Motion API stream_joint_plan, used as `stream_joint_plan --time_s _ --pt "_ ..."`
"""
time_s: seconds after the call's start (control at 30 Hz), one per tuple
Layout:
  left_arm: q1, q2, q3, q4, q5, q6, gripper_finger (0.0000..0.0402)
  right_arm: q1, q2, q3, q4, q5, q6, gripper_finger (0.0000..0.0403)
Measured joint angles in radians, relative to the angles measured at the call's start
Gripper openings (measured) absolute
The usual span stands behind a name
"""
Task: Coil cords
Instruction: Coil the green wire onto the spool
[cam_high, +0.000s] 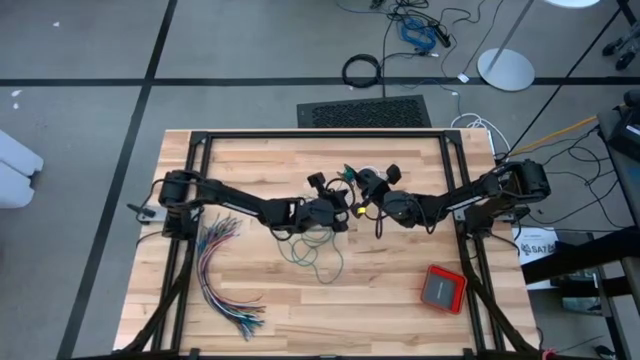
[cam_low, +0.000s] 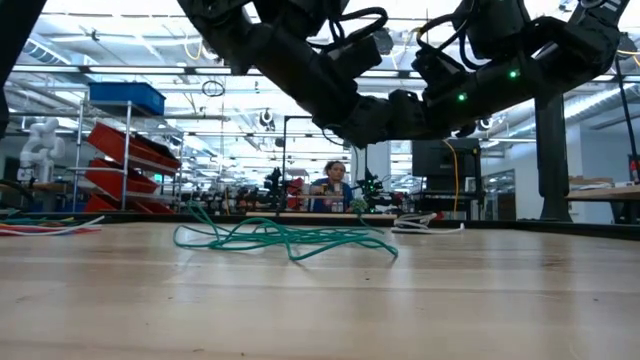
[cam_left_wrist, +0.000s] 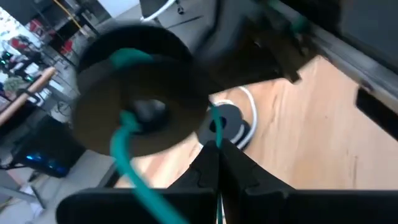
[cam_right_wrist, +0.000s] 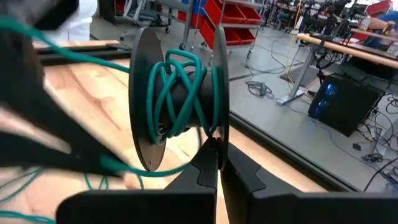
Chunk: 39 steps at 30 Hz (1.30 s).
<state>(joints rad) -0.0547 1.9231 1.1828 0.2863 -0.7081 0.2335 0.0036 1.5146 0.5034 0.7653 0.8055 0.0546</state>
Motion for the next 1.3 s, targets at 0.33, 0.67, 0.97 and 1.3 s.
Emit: stream_joint_plan --time_s 0.33,0.67,0.97,1.3 --pt "0.000 -0.060 0.001 0.012 0.035 0.062 0.0000 -0.005 0.000 0.000 -0.020 0.000 0.013 0.0000" --pt "0.000 -0.067 0.016 -0.021 0.069 0.074 0.0000 -0.005 0.000 0.000 -0.046 0.001 0.036 0.0000" --pt "0.011 -0.088 0.077 -0.136 0.001 0.123 0.0000 -0.004 0.000 0.000 -0.067 0.001 0.039 0.0000" --pt "0.048 -0.128 0.081 -0.258 -0.027 0.116 0.0000 -0.002 0.000 0.000 -0.079 -0.025 0.043 0.0000"
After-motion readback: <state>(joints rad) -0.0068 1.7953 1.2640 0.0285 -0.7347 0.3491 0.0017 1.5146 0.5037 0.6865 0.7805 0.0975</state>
